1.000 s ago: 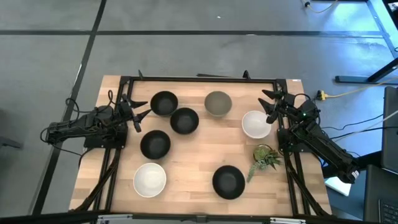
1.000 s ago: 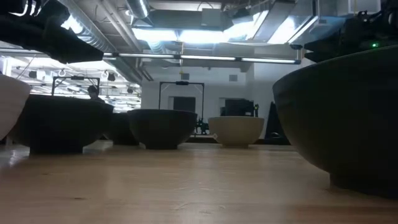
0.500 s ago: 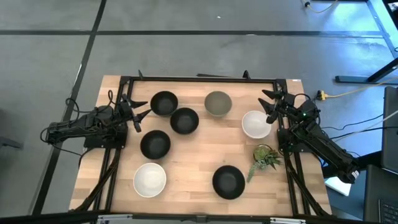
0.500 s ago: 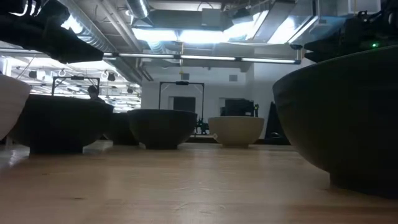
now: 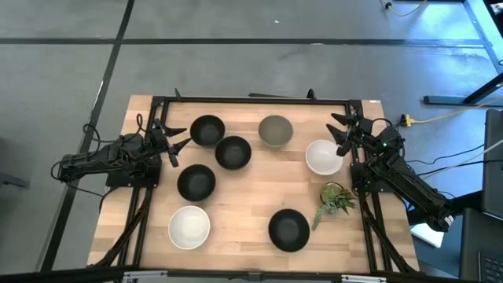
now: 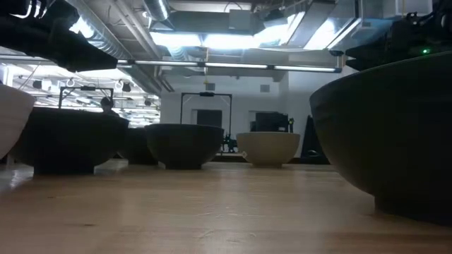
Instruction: Nest bowls inside each other
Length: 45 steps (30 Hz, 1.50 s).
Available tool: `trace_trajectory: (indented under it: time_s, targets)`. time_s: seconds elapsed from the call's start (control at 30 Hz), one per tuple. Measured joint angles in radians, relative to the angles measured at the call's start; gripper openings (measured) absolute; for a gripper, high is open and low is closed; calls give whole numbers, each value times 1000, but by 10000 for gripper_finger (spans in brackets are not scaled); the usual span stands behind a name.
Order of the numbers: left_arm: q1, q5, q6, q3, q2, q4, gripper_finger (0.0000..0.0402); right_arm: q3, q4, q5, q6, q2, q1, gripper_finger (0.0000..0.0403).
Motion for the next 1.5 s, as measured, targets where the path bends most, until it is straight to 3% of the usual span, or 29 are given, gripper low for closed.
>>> trace_trajectory:
  time_s: [0.57, 0.77, 1.03, 1.17, 1.5]
  targets:
    - [0, 0, 0, 0, 0, 0, 189, 0, 88, 137, 61, 0, 0, 248]
    - [0, 0, 0, 0, 0, 0, 189, 0, 90, 186, 238, 0, 0, 248]
    - [0, -4, 0, 0, 0, 0, 189, 0, 74, 164, 238, 1, 0, 248]
    - [0, -82, 1, 0, 0, 0, 189, 0, 70, 173, 237, 1, 0, 248]
    - [0, -90, 1, 0, 0, 0, 189, 0, 23, 174, 233, 1, 0, 248]
